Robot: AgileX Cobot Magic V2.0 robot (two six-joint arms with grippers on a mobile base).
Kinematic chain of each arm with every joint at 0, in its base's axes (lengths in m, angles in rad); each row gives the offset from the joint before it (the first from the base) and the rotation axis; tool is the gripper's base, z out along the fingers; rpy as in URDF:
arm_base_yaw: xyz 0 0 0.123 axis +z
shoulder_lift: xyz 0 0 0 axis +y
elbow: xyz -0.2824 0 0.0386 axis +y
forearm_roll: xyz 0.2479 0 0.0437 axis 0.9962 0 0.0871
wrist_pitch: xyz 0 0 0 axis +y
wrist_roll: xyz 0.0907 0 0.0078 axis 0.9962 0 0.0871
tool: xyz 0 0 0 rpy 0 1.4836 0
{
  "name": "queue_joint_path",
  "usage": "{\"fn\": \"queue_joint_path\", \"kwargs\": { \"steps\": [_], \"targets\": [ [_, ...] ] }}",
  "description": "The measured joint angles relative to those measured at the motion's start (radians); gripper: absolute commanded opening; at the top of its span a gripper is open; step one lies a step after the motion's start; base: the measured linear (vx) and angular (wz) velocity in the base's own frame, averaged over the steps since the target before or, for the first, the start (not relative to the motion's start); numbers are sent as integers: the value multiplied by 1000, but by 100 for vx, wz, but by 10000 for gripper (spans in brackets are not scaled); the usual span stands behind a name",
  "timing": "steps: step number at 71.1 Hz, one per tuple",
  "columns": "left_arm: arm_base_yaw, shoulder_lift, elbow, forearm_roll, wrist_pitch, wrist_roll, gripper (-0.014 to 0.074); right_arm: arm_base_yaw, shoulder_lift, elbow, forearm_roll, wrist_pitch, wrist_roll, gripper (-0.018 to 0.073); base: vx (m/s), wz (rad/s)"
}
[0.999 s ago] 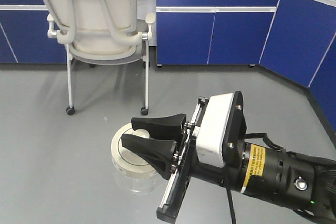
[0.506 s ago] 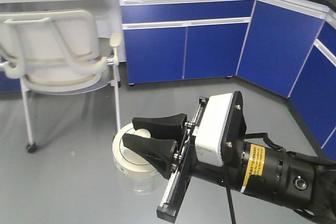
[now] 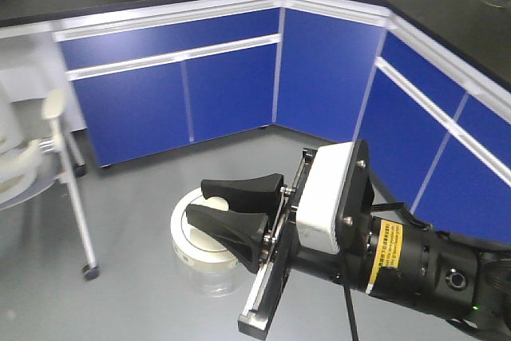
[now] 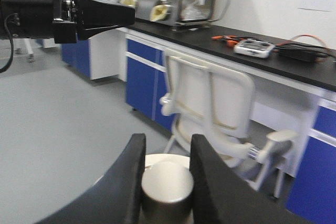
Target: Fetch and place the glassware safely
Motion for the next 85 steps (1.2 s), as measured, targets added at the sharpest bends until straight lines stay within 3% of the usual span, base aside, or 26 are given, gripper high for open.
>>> {"fn": "queue_joint_path", "kwargs": {
  "steps": [85],
  "targets": [
    [0,0,0,0,0,0,-7,0,0,0,0,4,0,-3,11,-70]
  ]
}}
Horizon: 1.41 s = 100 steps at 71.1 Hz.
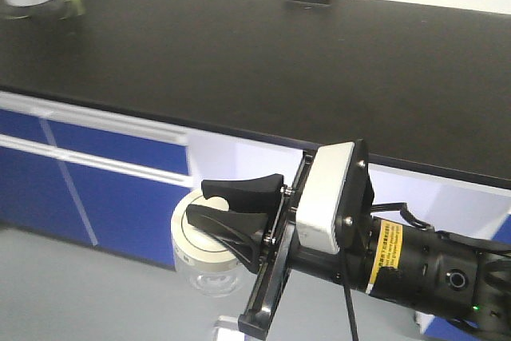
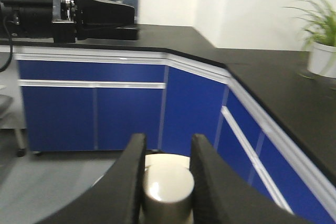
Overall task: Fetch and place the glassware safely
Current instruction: 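Drive up to the black countertop holding the jar in the right gripper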
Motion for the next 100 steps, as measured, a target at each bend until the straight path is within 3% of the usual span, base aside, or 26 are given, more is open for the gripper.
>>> {"fn": "queue_joint_path", "kwargs": {
  "steps": [44,100],
  "targets": [
    [0,0,0,0,0,0,-7,0,0,0,0,2,0,-3,16,-40],
    [0,0,0,0,0,0,-7,0,0,0,0,2,0,-3,17,-1]
  ]
}}
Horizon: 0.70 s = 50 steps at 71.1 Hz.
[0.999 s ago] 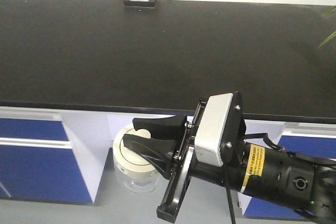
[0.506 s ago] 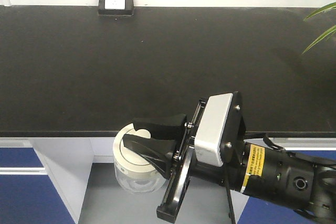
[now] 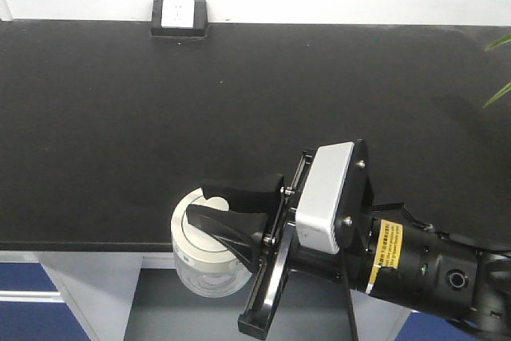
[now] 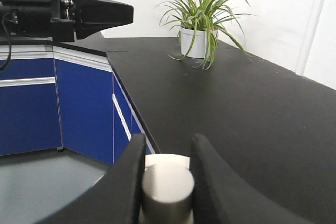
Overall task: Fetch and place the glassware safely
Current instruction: 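Drive up to the black countertop holding the jar in the right gripper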
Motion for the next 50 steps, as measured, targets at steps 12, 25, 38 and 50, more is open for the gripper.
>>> {"fn": "queue_joint_path", "kwargs": {
  "steps": [12,25,38,50],
  "targets": [
    [0,0,0,0,0,0,-7,0,0,0,0,0,0,-3,16,8],
    [0,0,0,0,0,0,-7,0,0,0,0,0,0,-3,14,4],
    [0,0,0,0,0,0,-7,0,0,0,0,0,0,-3,12,1],
    [0,0,0,0,0,0,-7,0,0,0,0,0,0,-3,10,1]
  ]
}}
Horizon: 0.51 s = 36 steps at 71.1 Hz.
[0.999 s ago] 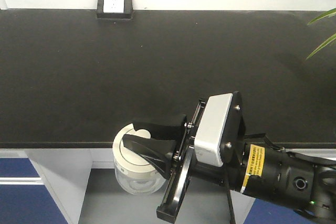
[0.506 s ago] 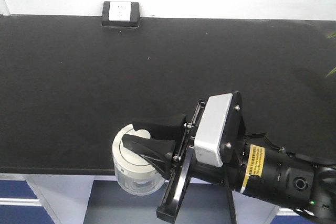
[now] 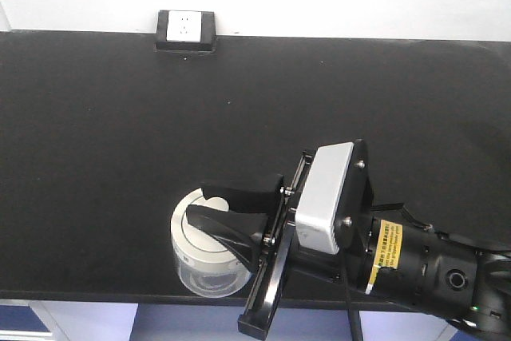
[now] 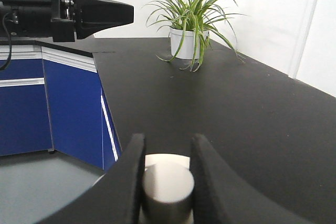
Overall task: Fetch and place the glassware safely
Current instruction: 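Drive up to the black countertop holding the jar in the right gripper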
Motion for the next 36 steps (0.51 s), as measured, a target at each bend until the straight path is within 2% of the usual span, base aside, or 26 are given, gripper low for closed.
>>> {"fn": "queue_joint_path", "kwargs": {
  "steps": [36],
  "targets": [
    [0,0,0,0,0,0,-7,0,0,0,0,0,0,-3,7,0]
  ]
}}
